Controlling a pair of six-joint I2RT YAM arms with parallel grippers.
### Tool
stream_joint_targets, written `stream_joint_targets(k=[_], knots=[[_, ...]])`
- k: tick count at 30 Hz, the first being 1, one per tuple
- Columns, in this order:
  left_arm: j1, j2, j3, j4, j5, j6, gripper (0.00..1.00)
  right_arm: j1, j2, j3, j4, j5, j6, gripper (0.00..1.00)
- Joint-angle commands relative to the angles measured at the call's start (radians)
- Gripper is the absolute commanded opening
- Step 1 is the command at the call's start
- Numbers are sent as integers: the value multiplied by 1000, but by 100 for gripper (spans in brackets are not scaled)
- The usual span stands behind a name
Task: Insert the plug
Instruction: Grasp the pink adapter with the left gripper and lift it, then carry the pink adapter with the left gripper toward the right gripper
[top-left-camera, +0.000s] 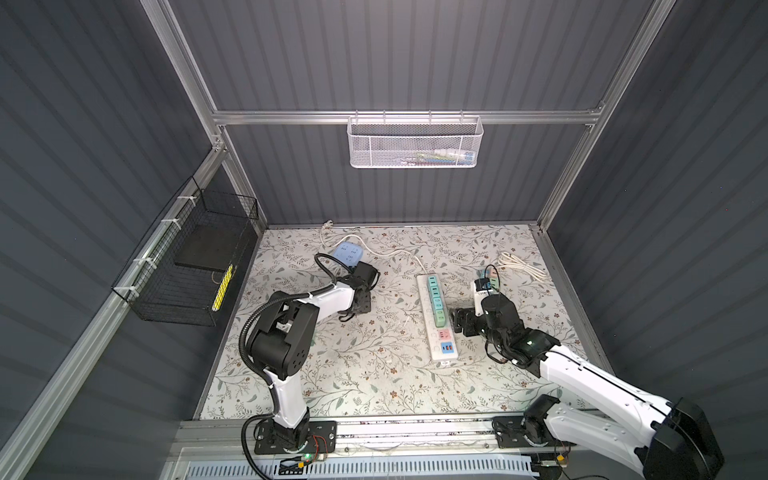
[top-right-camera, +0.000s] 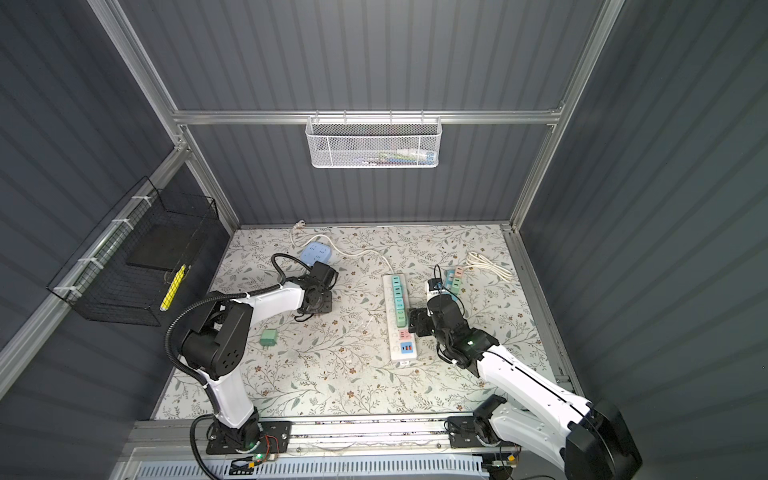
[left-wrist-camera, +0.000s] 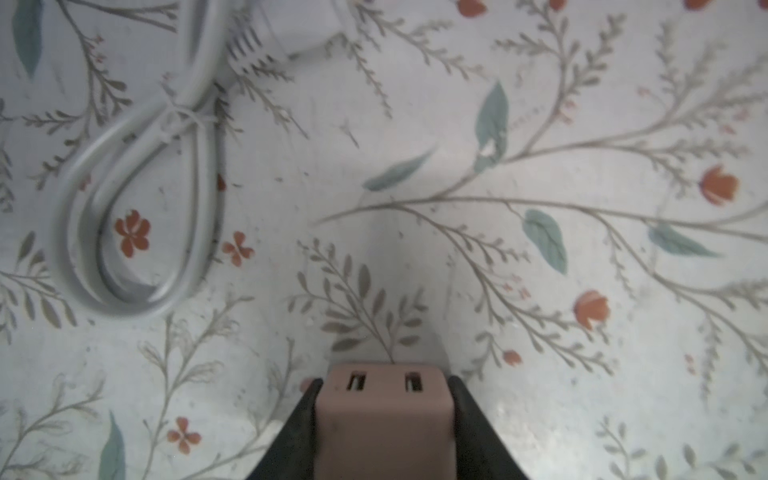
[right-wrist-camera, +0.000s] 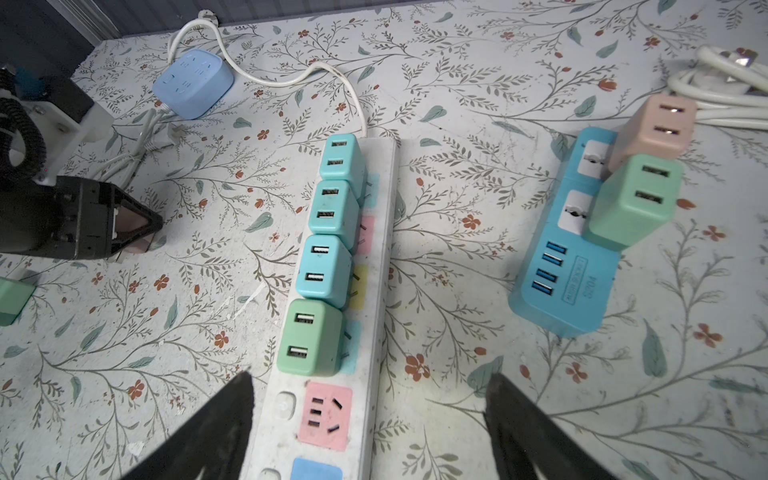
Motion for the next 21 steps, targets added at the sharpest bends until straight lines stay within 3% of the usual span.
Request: stream_joint_targets(k=[1,7,11,15,17,21], knots=[[-89,-20,-19,-70,55,15,38,-5,-26,-22,16,16,-10,87],[-291,22,2,-156,-14,34,38,-5,-39,-46,37,59,-11,83],[-324,0,-48,-147,49,44,41,-4,-49,-75,68,125,9,84],[-323,-29,-63,-168,58,82,56,-5,-56,-108,135,102,-15,85],[-324,-35,-51,-199,62,97,78,-4,-28,-89,106,123,3,86],[-324,-44,-16,-263,78,139,85,-4,9,-37,35,124,30,93]])
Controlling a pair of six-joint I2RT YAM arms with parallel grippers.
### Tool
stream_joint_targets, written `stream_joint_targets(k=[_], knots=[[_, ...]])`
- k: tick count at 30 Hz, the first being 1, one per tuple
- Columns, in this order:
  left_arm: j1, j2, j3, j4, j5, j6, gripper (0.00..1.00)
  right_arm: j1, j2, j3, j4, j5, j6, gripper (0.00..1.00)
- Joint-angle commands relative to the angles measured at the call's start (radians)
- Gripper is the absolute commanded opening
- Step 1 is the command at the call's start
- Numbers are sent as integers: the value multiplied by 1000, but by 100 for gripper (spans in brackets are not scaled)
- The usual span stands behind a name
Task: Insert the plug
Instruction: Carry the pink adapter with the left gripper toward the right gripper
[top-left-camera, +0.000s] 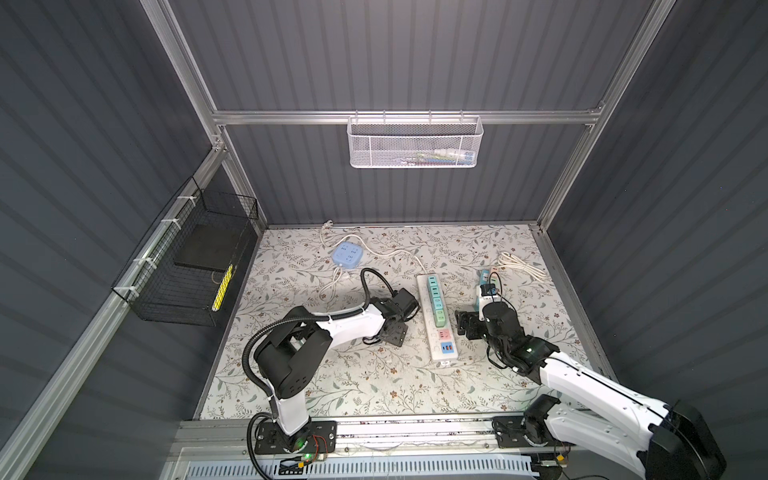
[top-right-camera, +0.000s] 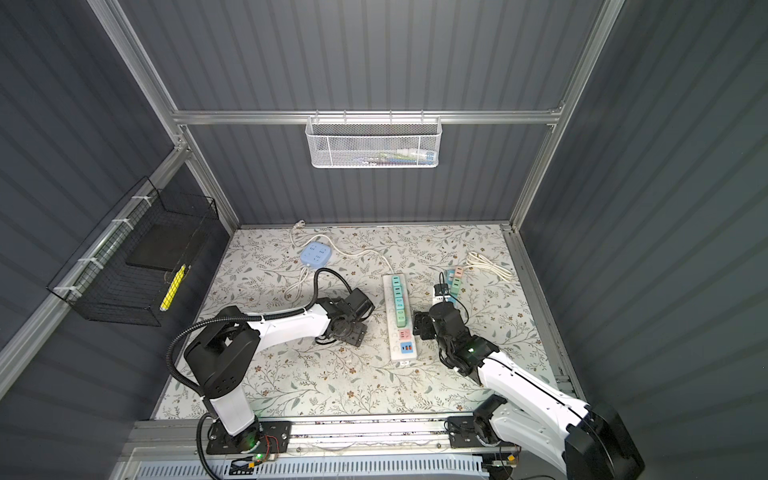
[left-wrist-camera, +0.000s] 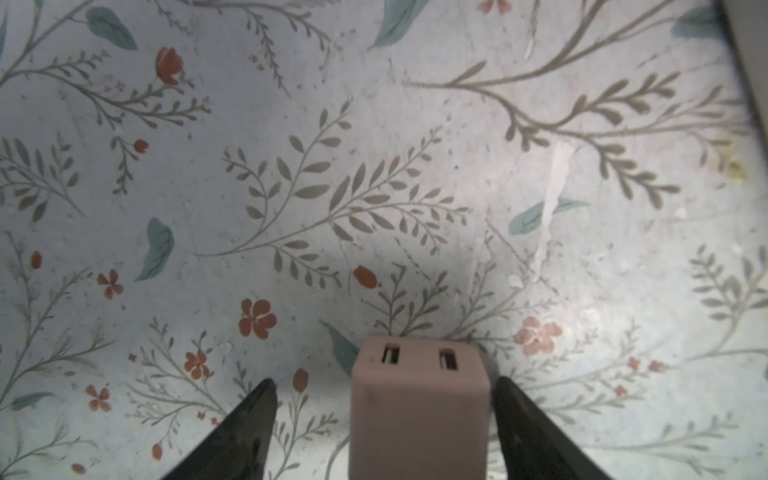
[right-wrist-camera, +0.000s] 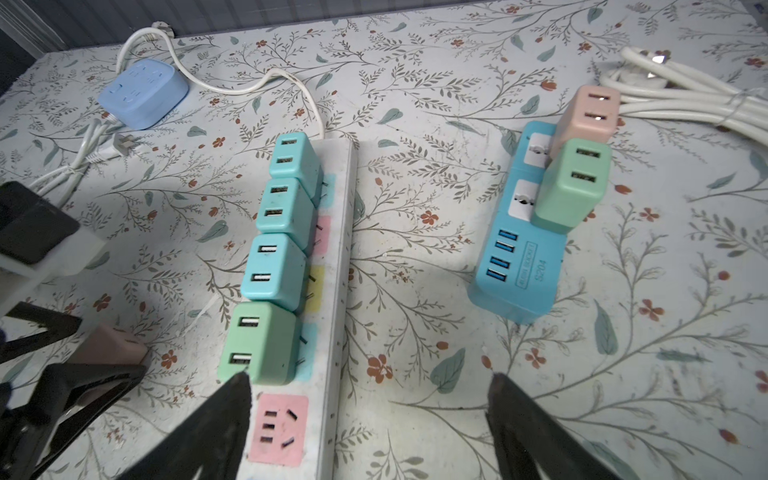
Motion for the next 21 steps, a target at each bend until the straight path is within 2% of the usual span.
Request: stream_joint_targets(k=[1,4,7,10,13,21], knots=[[-3,0,8,-144,43,69,85,-4,9,42,-27,17,12,96],[0,6,20,-165,80,98,80,-4,-27,18,-22,87,35,99],[6,25,29,-175,114,98,74,-5,-69,-18,16,77,22,99],[23,37,20,-147,120,91,70,-5,-86,-33,37,46,3,94],[51,45,18,-122,153,95,62,-4,-81,-29,36,23,-1,88],[65,41,46,-109,172,89,62,-5,-61,-24,35,16,6,85]])
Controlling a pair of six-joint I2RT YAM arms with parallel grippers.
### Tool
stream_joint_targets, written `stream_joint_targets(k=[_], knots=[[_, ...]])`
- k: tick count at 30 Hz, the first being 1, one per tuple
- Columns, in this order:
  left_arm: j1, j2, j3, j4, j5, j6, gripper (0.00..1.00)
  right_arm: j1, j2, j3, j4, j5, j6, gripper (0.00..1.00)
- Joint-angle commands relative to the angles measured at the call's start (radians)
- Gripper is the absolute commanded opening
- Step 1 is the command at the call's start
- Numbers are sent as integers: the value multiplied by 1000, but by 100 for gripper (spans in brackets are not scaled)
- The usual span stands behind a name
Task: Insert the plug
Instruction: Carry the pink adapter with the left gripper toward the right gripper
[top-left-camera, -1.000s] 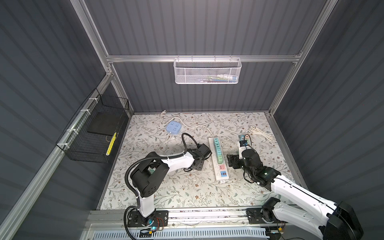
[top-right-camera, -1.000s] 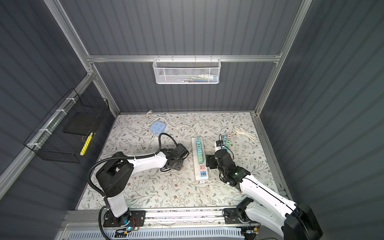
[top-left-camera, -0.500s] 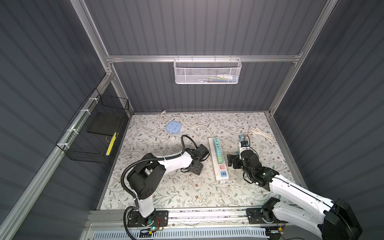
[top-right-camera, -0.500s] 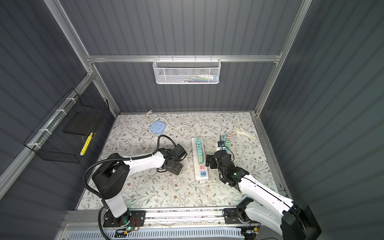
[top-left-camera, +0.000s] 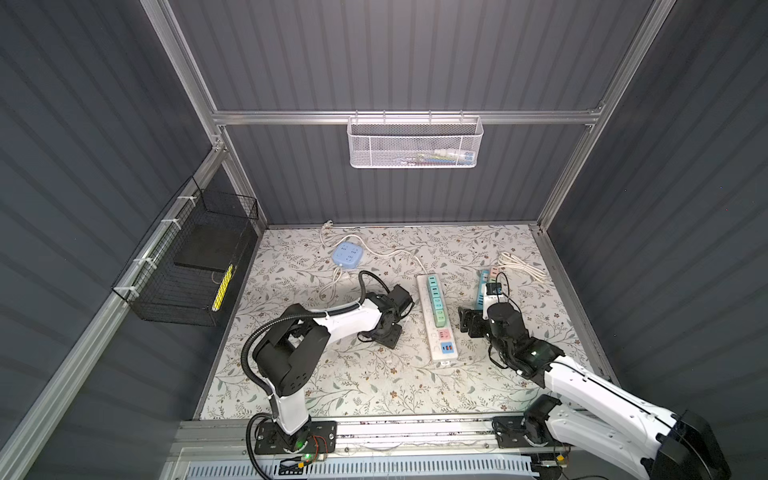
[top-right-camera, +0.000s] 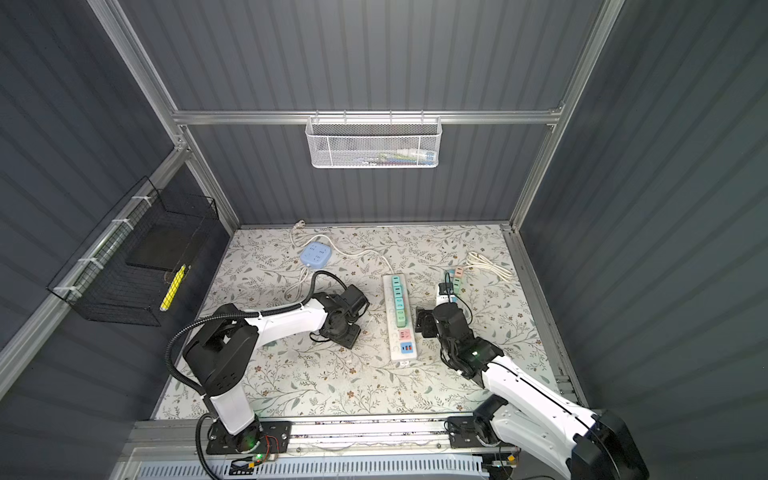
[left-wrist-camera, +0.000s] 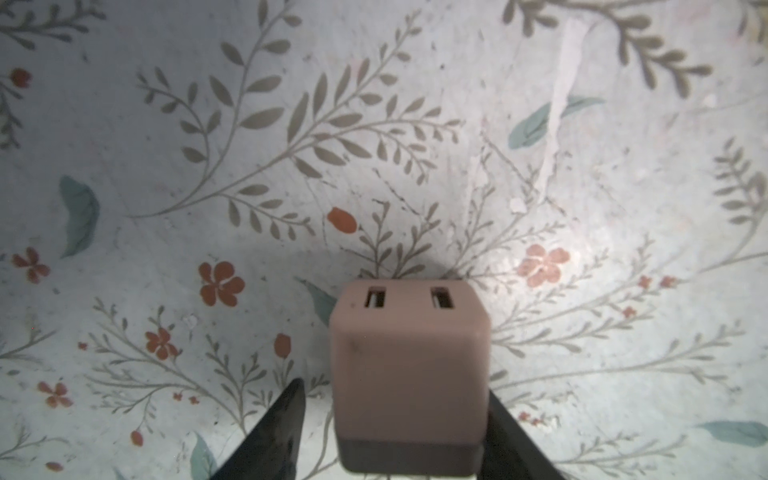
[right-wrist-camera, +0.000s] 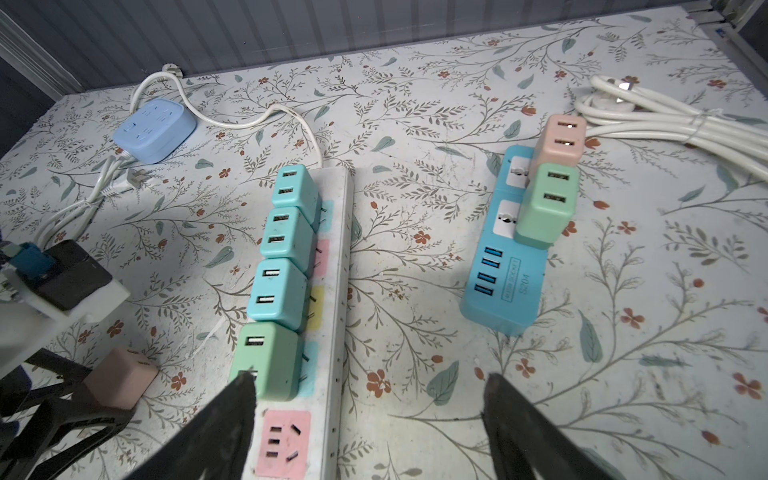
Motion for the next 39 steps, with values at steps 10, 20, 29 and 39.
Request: stream_joint_targets(k=[10,20,29,39], knots=[[8,53,40,-16,25,6,55,-1,17,2,2,-8,-2,85],[6,32,3,44,22,57,28,-1,22,5,-1,-28,-2,84],[-93,-228,-224,627,69,198,19,-3,72,34,-9,-88,-21,76],[-211,-305,-395,1058,-18,348,10,-1,69,224,-189,-471,-33,43]])
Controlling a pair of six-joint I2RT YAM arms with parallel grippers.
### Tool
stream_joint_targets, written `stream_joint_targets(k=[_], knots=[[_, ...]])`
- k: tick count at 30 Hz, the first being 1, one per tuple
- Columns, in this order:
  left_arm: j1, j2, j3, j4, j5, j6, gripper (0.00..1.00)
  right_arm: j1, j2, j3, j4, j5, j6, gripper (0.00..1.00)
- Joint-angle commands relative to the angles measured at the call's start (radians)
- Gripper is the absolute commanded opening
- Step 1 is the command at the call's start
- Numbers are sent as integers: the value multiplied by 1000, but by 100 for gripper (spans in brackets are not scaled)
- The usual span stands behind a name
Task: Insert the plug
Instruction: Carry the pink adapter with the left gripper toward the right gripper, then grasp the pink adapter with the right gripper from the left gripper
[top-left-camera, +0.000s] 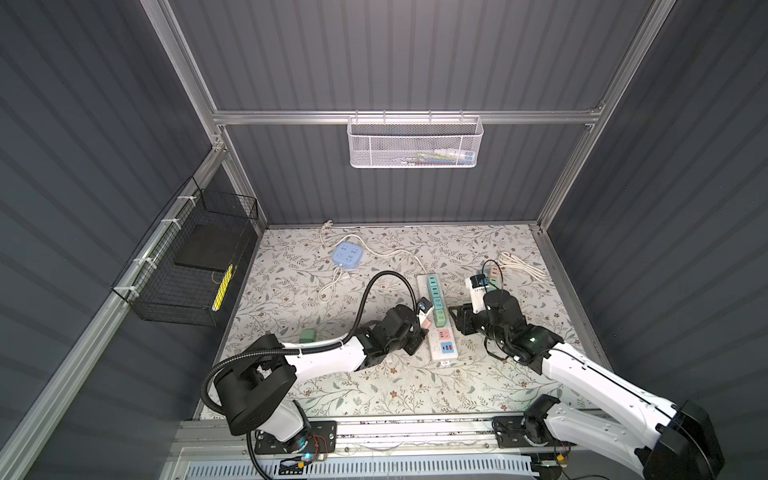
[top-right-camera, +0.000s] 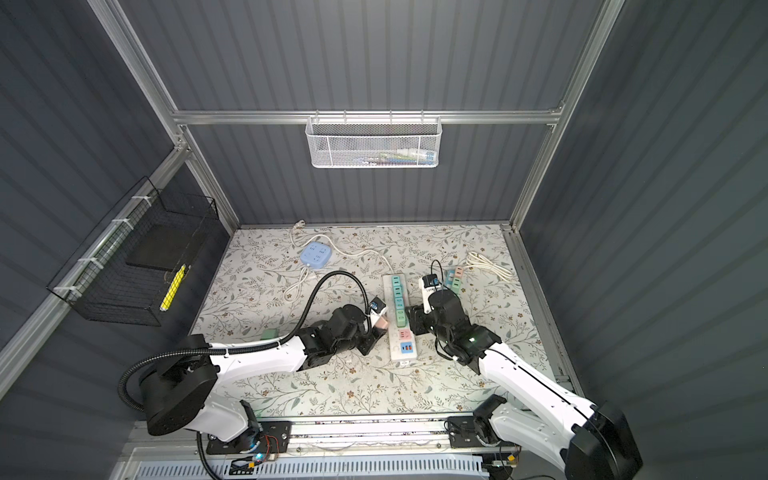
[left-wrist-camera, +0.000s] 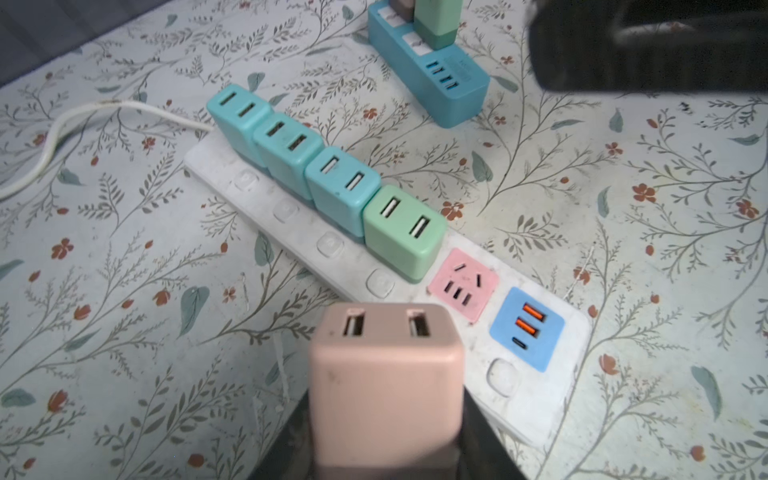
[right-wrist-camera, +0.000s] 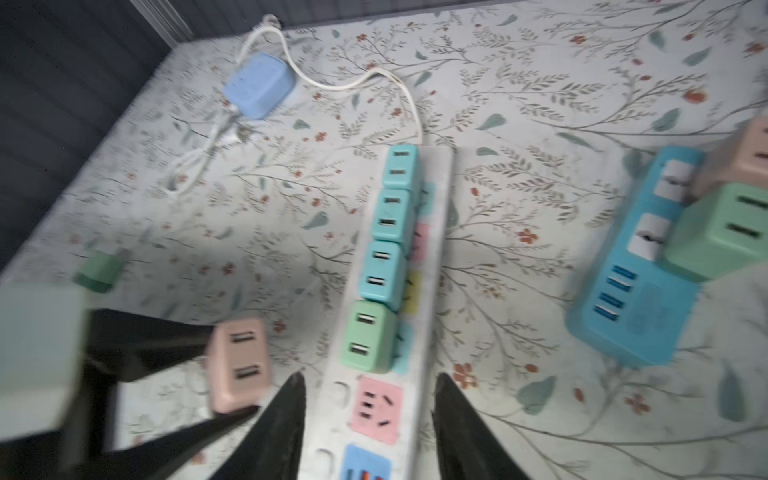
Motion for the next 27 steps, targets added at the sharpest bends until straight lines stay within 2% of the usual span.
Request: stream_joint_targets(k=[1,5,11,14,27], knots=[[-14,-25,-39,205,-26,77,10,-1,-2,27,-54,-151,15,41],[-19,-34,-68,276,-27,95,9,-2,9,34,-45,-194,36,38],[-21,-57,-59,266,-7,114,9,-3,45,31,-4,-253,56,50],[-23,-61,-54,257,-1,112,10,-1,77,30,30,-283,66,51],[-22,-85,-22,200,-14,125,13,-2,203,43,139,-389,114,44]])
